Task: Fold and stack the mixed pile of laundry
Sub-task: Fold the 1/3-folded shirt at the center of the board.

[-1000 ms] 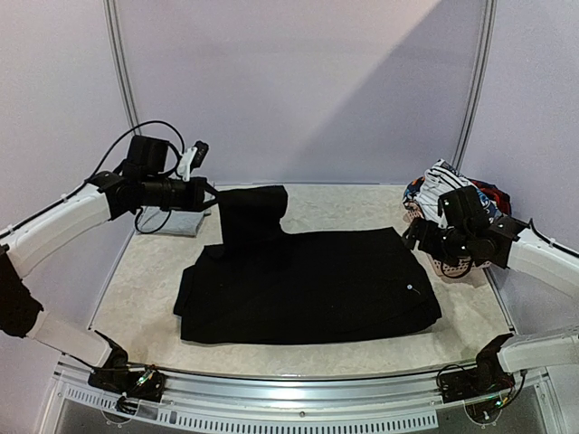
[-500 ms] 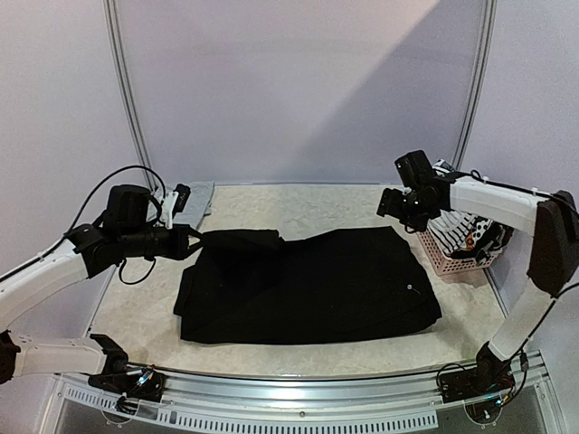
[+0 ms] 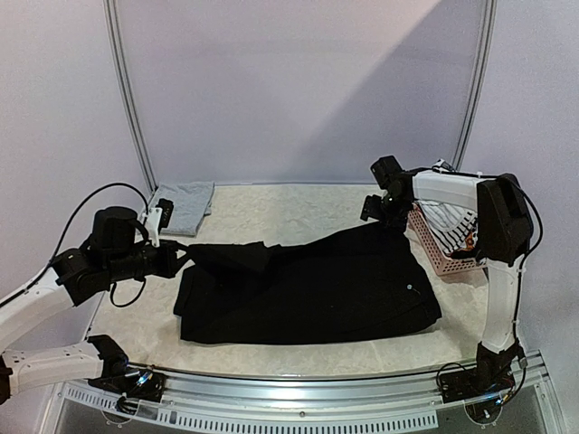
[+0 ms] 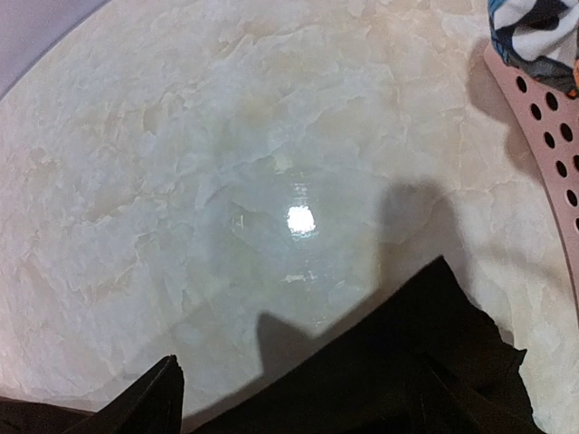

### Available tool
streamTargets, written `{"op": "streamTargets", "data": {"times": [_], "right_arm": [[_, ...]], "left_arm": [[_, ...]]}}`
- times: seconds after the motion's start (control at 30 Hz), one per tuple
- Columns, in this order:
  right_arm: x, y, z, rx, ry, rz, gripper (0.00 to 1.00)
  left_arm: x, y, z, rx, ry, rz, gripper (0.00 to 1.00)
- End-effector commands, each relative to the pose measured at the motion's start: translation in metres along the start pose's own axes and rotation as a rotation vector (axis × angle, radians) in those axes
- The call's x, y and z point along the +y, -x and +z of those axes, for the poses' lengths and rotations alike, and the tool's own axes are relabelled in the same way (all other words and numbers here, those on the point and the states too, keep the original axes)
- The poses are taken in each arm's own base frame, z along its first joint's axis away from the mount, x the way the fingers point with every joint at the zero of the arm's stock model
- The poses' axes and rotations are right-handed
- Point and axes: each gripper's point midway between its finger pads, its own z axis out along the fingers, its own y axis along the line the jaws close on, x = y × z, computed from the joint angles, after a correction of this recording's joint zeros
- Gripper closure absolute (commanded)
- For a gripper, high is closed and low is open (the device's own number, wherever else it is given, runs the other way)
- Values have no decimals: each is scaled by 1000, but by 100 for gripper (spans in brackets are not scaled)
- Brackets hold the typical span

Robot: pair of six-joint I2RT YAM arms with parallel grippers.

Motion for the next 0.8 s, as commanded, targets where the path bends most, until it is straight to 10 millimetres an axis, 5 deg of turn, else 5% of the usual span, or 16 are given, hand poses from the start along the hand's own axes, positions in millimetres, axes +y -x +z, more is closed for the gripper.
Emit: {"op": "streamTargets", "data": {"times": [0.0, 0.57, 0.77], "right_arm": [[-5, -4, 6, 33, -22, 19, 15], [-14, -9, -17, 25, -10, 36, 30], [-9, 0, -33, 8, 22, 40, 9]], "left_arm": [[12, -17, 1, 25, 64, -6, 100], [15, -18, -11, 3, 115, 15, 100], [19, -29, -19, 15, 151, 15, 100]]}}
